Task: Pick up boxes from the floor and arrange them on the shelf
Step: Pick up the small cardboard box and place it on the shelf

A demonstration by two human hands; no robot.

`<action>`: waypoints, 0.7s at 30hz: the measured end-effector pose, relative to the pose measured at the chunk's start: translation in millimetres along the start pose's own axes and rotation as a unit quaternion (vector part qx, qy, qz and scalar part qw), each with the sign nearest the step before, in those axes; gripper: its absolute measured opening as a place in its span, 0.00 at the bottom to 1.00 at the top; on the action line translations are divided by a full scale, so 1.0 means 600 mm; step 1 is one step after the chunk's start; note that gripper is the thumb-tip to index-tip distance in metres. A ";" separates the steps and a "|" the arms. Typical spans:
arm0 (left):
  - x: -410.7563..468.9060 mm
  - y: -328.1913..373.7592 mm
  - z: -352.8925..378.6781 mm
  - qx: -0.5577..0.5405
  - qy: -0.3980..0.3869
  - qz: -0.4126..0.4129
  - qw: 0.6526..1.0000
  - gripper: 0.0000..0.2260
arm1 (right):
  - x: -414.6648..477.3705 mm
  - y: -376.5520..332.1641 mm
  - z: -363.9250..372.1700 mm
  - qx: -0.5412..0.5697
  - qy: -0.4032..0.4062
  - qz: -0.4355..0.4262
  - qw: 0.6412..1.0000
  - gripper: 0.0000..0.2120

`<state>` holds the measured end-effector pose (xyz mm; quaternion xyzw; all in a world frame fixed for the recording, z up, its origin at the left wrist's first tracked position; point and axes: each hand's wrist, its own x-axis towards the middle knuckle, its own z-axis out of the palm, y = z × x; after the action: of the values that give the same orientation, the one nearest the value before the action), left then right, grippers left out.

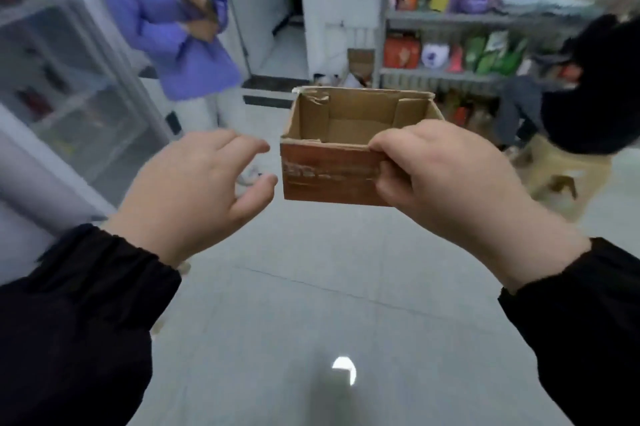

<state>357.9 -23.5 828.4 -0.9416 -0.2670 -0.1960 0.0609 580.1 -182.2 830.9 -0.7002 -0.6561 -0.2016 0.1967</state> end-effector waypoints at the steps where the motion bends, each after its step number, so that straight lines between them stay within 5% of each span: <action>1: -0.040 -0.062 -0.034 0.018 0.005 -0.035 0.999 0.23 | 0.053 -0.056 0.017 0.018 0.015 -0.036 0.999 0.10; 9: -0.447 -0.404 -0.281 0.181 0.007 -0.371 0.911 0.25 | 0.358 -0.548 0.156 0.191 0.107 -0.298 0.929 0.09; 21: -0.713 -0.551 -0.378 0.262 -0.005 -0.649 0.714 0.21 | 0.540 -1.079 0.284 0.381 0.052 -0.562 0.732 0.08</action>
<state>-226.6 2.9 867.7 -0.4840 -0.8535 -0.1052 0.1619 -43.0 222.0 869.9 -0.0583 -0.9407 -0.0448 0.3311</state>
